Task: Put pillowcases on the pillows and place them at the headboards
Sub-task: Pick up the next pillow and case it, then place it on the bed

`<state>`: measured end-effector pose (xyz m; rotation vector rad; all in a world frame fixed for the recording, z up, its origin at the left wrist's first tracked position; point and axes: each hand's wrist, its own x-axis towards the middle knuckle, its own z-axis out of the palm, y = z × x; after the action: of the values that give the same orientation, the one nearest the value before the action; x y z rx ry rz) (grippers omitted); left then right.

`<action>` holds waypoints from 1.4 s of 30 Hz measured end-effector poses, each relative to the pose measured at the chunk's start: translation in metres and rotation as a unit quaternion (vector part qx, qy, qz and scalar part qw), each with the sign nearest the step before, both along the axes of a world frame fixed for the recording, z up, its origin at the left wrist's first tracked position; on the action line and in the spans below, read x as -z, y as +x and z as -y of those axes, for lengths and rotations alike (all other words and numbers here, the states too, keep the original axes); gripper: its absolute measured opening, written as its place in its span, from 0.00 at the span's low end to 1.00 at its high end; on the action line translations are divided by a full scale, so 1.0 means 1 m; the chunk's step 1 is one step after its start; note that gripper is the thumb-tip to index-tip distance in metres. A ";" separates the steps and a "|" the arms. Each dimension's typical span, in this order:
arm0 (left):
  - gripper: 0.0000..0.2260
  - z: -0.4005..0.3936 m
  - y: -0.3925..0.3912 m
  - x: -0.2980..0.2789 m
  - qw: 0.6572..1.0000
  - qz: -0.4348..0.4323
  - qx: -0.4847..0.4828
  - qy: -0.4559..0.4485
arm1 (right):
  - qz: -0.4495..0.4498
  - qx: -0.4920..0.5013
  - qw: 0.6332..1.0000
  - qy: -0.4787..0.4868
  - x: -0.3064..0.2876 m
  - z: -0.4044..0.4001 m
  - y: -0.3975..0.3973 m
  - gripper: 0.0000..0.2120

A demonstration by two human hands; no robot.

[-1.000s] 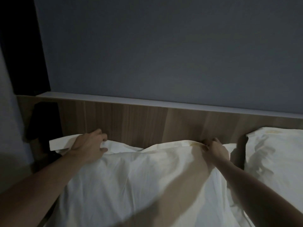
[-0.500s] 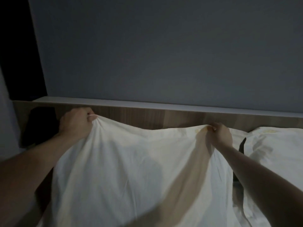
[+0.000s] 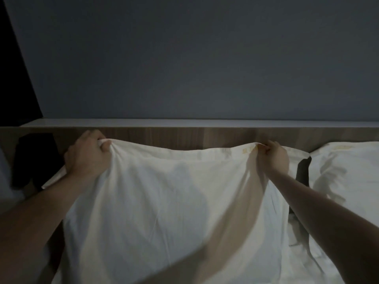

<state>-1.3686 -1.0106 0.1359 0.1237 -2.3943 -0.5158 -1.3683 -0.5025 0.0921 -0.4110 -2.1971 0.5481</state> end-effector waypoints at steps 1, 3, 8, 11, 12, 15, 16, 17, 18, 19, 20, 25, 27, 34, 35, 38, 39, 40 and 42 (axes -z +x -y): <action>0.05 -0.001 0.000 -0.001 1.000 0.008 0.004 0.004 | 0.014 -0.002 1.000 -0.010 0.003 -0.002 -0.001 0.13; 0.07 -0.002 0.001 -0.008 0.999 0.019 0.006 0.025 | 0.017 -0.012 0.999 -0.028 0.005 -0.006 -0.003 0.12; 0.04 0.003 0.001 -0.016 0.996 -0.049 -0.002 0.075 | -0.098 -0.028 0.987 -0.123 -0.013 0.006 -0.002 0.12; 0.04 0.006 -0.002 -0.015 0.996 -0.038 -0.003 0.079 | -0.106 -0.035 0.982 -0.153 -0.017 0.013 -0.009 0.11; 0.04 0.007 -0.002 -0.013 0.998 -0.020 -0.002 0.064 | -0.086 -0.033 0.985 -0.143 -0.013 0.012 -0.010 0.11; 0.05 0.008 0.002 -0.007 0.999 0.013 0.009 0.041 | -0.033 -0.034 0.990 -0.131 0.011 0.003 -0.003 0.10; 0.05 0.007 0.005 -0.006 0.999 0.011 0.010 0.044 | -0.031 -0.035 0.988 -0.146 0.017 0.000 0.003 0.13; 0.06 0.006 0.008 -0.005 0.999 0.007 0.007 0.047 | -0.035 -0.031 0.985 -0.165 0.023 -0.003 0.009 0.18; 0.08 0.004 0.011 -0.004 0.999 0.005 0.006 0.049 | -0.046 -0.024 0.982 -0.184 0.028 -0.006 0.016 0.24; 0.11 0.000 0.016 -0.002 0.999 0.006 0.007 0.047 | -0.062 -0.019 0.978 -0.196 0.033 -0.008 0.024 0.27; 0.14 -0.004 0.023 0.003 0.999 0.005 0.014 0.043 | -0.079 -0.021 0.975 -0.206 0.038 -0.009 0.035 0.29; 0.20 -0.026 0.066 0.058 0.989 0.026 0.130 -0.063 | -0.044 -0.042 0.974 -0.217 0.090 -0.004 0.100 0.33; 0.27 -0.034 0.075 0.086 0.974 0.074 0.171 -0.126 | 0.017 -0.051 0.972 -0.229 0.113 -0.002 0.118 0.37; 0.39 -0.043 0.067 0.132 0.948 0.136 0.176 -0.226 | 0.056 -0.053 0.931 -0.357 0.097 -0.006 0.099 0.35; 0.40 -0.041 0.064 0.130 0.950 0.133 0.171 -0.226 | 0.044 -0.045 0.932 -0.356 0.085 -0.009 0.090 0.33; 0.41 -0.040 0.059 0.121 0.952 0.126 0.167 -0.224 | -0.003 -0.019 0.943 -0.331 0.050 -0.026 0.062 0.30; 0.41 -0.040 0.057 0.117 0.953 0.122 0.168 -0.222 | -0.007 -0.022 0.948 -0.318 0.040 -0.032 0.054 0.30; 0.40 -0.041 0.056 0.114 0.953 0.119 0.169 -0.221 | 0.004 -0.033 0.954 -0.297 0.031 -0.037 0.045 0.31; 0.40 -0.041 0.052 0.107 0.953 0.111 0.171 -0.224 | 0.058 -0.053 0.967 -0.241 0.020 -0.047 0.032 0.33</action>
<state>-1.3167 -0.9700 0.0285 -0.4652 -2.7033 -0.0982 -1.3358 -0.4556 0.0720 -0.5931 -2.1927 1.1509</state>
